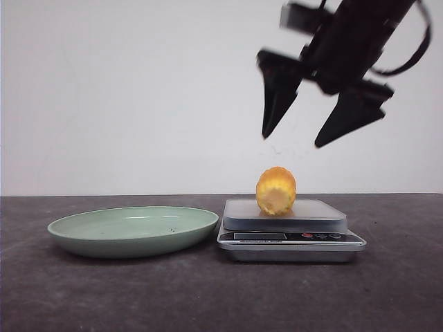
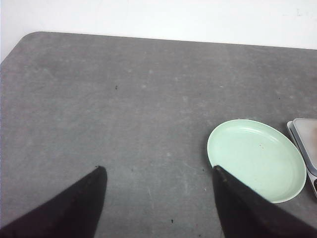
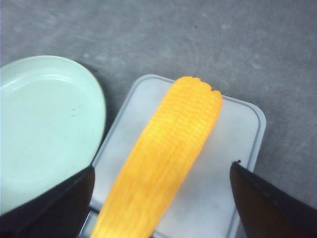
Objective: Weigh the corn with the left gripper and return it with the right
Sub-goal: 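Lower the right gripper over the corn on the scale and close it, then lift the corn with the right gripper and carry it over the plate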
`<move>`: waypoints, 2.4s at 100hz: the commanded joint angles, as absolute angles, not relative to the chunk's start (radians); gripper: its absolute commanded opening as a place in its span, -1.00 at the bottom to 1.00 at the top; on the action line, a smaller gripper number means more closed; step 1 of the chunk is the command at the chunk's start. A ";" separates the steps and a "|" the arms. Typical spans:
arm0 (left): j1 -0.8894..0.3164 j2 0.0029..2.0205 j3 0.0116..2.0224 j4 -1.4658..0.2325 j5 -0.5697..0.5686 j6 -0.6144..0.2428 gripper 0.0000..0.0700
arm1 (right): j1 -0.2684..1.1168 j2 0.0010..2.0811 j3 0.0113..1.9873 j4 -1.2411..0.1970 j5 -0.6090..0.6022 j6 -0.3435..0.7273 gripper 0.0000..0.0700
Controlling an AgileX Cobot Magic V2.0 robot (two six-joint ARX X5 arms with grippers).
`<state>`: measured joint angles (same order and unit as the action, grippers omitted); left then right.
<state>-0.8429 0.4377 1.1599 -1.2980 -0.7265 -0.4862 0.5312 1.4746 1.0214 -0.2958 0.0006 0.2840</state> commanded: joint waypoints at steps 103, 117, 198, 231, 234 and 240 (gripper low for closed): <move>-0.851 0.444 1.170 -1.292 -0.721 -0.484 0.12 | 0.622 1.654 1.074 -0.264 0.106 0.421 -1.00; -0.851 0.444 1.170 -1.299 -0.721 -0.484 0.12 | 0.646 1.578 1.075 -0.313 0.105 0.369 -1.00; -0.851 0.444 1.169 -1.313 -0.744 -0.492 0.12 | 0.876 1.650 1.187 -0.116 0.030 0.463 -1.00; -0.851 0.444 1.169 -1.312 -0.744 -0.492 0.12 | 0.880 1.876 1.356 -0.134 0.038 0.570 -1.00; -0.851 0.444 1.169 -1.312 -0.744 -0.492 0.12 | 0.880 1.888 1.362 -0.135 0.046 0.579 -1.00; -0.851 0.444 1.169 -1.312 -0.744 -0.492 0.12 | 0.880 1.911 1.365 -0.135 0.066 0.593 -1.00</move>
<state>-0.8429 0.4377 1.1599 -1.3167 -0.7372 -0.4873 0.8669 1.8717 1.3457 -0.1375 0.0475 0.5499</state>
